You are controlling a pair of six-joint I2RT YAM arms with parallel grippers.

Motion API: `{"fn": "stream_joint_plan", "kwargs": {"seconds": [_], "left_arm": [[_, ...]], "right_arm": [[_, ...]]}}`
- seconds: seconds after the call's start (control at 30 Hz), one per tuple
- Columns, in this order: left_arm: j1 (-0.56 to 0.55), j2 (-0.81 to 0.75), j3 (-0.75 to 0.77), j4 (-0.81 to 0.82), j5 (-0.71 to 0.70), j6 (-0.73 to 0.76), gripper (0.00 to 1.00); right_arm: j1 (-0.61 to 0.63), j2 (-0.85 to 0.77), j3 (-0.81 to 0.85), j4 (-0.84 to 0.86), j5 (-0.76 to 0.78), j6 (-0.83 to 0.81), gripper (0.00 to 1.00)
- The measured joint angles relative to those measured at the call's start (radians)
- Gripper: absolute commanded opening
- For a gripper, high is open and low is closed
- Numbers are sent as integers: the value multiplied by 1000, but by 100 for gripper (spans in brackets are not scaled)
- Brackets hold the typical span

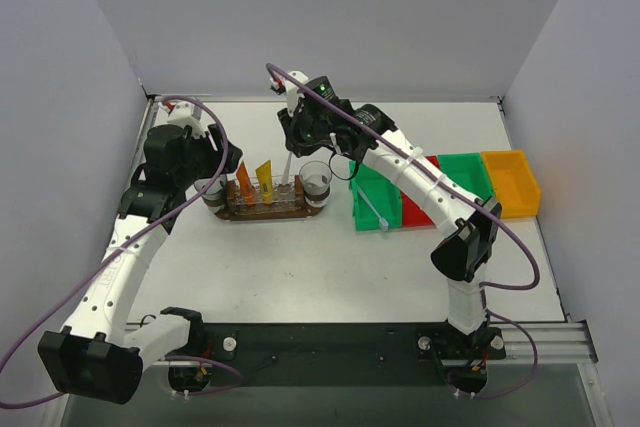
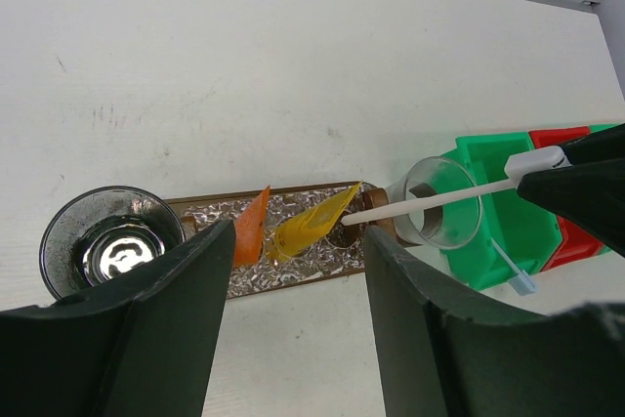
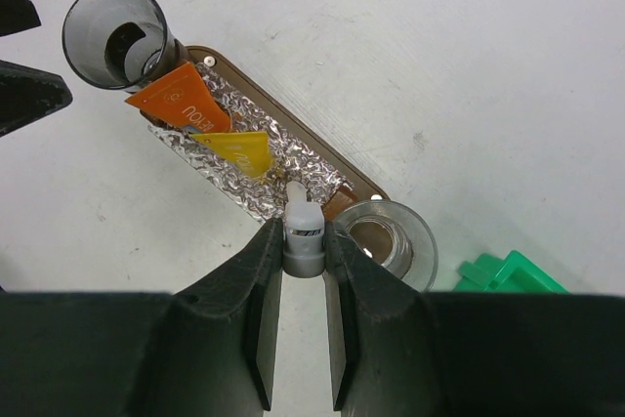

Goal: Prepare toiletry sets of a toothbrush and toothpaste on the tray

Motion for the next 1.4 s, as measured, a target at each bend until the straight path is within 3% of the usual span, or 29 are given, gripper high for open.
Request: {"fn": "stream_joint_plan", "kwargs": {"seconds": [1.4], "left_arm": [[0,10,0,-1,-28,26,65]], "right_arm": [[34,142,95,-67,-26,-103,0]]}}
